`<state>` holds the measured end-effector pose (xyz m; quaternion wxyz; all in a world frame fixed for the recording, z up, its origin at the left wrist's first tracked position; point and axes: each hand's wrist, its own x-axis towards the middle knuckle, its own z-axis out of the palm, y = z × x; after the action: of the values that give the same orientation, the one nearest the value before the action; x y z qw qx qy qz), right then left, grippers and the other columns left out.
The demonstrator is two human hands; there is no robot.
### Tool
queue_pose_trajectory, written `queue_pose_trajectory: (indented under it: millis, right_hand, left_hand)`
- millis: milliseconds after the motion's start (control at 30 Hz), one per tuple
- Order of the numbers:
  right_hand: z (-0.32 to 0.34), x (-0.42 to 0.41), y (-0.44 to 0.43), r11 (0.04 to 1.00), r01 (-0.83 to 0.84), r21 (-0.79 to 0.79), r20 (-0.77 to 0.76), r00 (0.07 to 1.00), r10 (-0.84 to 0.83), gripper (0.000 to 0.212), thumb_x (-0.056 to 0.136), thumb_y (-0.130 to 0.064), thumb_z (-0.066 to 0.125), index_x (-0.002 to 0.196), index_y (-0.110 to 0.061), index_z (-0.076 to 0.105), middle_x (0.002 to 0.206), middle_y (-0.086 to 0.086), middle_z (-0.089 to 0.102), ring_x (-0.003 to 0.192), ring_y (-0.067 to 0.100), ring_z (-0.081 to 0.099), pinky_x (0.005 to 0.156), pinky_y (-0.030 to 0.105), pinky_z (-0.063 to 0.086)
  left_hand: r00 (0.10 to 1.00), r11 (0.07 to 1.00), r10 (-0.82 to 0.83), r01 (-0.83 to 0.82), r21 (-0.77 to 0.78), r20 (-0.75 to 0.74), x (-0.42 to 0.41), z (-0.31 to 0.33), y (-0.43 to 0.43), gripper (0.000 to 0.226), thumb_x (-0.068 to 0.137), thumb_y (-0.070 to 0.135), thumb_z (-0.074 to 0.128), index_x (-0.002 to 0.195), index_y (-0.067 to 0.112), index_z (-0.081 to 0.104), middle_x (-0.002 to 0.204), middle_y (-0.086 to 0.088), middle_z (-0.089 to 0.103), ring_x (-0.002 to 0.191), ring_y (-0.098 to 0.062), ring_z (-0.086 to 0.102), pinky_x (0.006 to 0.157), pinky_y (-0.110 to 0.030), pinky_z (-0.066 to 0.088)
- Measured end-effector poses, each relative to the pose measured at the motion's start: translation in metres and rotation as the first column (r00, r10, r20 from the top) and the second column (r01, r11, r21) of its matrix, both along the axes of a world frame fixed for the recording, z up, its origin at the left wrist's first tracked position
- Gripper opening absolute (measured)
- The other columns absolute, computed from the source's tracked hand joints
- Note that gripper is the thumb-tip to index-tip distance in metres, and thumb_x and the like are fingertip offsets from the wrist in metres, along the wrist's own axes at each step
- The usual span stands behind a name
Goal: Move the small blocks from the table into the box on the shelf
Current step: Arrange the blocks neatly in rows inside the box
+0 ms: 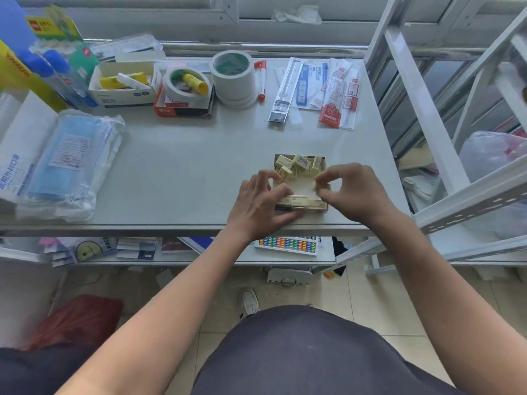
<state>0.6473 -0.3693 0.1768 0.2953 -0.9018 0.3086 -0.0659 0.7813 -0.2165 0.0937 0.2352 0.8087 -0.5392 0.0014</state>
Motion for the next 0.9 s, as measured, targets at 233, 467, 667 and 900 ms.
queue_pose_trajectory:
  millis: [233, 467, 667, 900]
  right_hand:
    - [-0.003, -0.017, 0.008, 0.977, -0.166, 0.131, -0.14, 0.973, 0.184, 0.028, 0.087, -0.035, 0.066, 0.113, -0.026, 0.072, 0.127, -0.01, 0.062, 0.066, -0.006, 0.049, 0.082, 0.031, 0.047]
    - [-0.011, -0.015, 0.01, 0.993, -0.036, 0.109, -0.063, 0.997, 0.043, 0.022, 0.085, -0.025, 0.07, 0.107, -0.025, 0.074, 0.108, -0.003, 0.072, 0.077, 0.003, 0.058, 0.079, 0.028, 0.047]
    - [-0.018, -0.021, 0.012, 0.95, 0.065, 0.307, 0.038, 0.996, -0.08, 0.013, 0.082, -0.021, 0.073, 0.093, -0.023, 0.078, 0.089, 0.001, 0.075, 0.047, -0.006, 0.056, 0.057, 0.02, 0.046]
    - [-0.01, -0.013, 0.005, 0.963, 0.093, 0.255, 0.056, 0.992, -0.111, 0.013, 0.081, -0.015, 0.071, 0.087, -0.027, 0.076, 0.083, -0.001, 0.075, 0.045, -0.002, 0.059, 0.057, 0.017, 0.05]
  left_hand:
    - [1.0, 1.0, -0.004, 0.004, -0.015, 0.006, -0.001, 0.001, 0.0, 0.053, 0.076, 0.073, 0.055, 0.098, 0.026, 0.064, 0.115, -0.003, 0.043, 0.091, -0.018, 0.045, 0.079, -0.035, 0.039]
    - [1.0, 1.0, -0.004, 0.004, 0.007, 0.008, 0.0, 0.002, 0.001, 0.052, 0.076, 0.071, 0.054, 0.099, 0.025, 0.064, 0.116, -0.002, 0.042, 0.091, -0.016, 0.044, 0.079, -0.034, 0.038]
    - [1.0, 1.0, 0.003, -0.003, 0.004, 0.012, 0.0, 0.002, 0.0, 0.05, 0.076, 0.069, 0.059, 0.101, 0.025, 0.063, 0.116, -0.003, 0.044, 0.091, -0.017, 0.045, 0.08, -0.035, 0.039]
    - [1.0, 1.0, -0.019, 0.019, 0.014, -0.02, 0.001, 0.002, 0.0, 0.05, 0.077, 0.07, 0.057, 0.101, 0.027, 0.064, 0.117, -0.003, 0.043, 0.093, -0.018, 0.045, 0.082, -0.036, 0.039]
